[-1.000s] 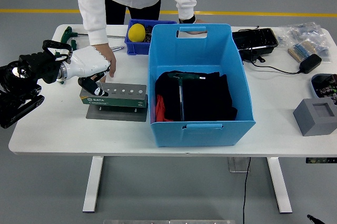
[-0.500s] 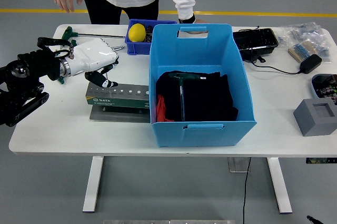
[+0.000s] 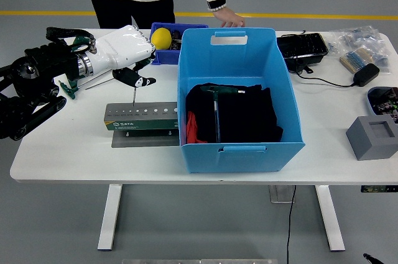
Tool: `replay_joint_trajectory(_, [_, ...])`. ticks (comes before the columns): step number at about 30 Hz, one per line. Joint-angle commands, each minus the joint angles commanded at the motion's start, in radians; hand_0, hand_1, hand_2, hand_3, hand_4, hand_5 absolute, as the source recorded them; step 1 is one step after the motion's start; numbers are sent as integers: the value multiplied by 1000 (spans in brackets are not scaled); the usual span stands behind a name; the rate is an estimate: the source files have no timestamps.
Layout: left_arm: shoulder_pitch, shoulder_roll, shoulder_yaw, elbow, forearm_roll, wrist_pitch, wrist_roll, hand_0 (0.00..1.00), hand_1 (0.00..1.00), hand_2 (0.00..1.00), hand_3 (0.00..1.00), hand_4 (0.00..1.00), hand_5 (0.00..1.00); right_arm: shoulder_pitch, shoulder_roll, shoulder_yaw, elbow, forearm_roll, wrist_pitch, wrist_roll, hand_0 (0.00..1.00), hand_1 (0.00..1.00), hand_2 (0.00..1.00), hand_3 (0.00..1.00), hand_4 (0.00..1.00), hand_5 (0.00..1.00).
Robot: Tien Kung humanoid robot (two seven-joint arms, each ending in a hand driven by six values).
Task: Lift tool from toolbox,place it in box,lift tool from toolbox,place it in box
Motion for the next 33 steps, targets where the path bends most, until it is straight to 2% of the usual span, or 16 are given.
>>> replay_joint_trajectory(7, [-13, 13, -20, -26, 17, -19, 6, 162, 22, 64, 51, 716, 409, -1, 0, -3, -1, 7, -1, 2, 620, 603, 673, 568, 828, 689])
replay_joint_trajectory(13, [-44, 24, -82, -107, 47, -38, 20, 162, 22, 64, 51, 715, 408, -2, 0, 3, -1, -4, 0, 0, 620, 602, 673, 568, 830, 690])
replay_joint_trajectory(17, [-58, 21, -135, -166, 50, -47, 37, 164, 22, 65, 52, 716, 410, -3, 0, 5, -1, -6, 0, 0, 620, 603, 673, 569, 830, 690])
replay_joint_trajectory(21, [-61, -9, -176, -224, 7, -65, 65, 164, 22, 65, 52, 716, 410, -2, -1, 6, -1, -9, 0, 0, 620, 603, 673, 569, 830, 690])
replay_joint_trajectory(24, [-61, -52, -188, -245, -4, -65, 76, 171, 28, 67, 54, 717, 412, 1, -1, 7, -1, -13, 1, -1, 620, 603, 673, 569, 830, 690])
replay_joint_trajectory(28, [-55, -107, -186, -241, -17, -59, 80, 171, 28, 67, 54, 717, 412, 4, -1, 9, 0, -18, 1, -2, 620, 603, 673, 569, 830, 690])
replay_joint_trajectory(33, [-38, -171, -161, -203, -34, -41, 86, 174, 30, 70, 56, 716, 405, 10, -3, 5, 1, -17, 1, -1, 621, 603, 673, 568, 830, 691])
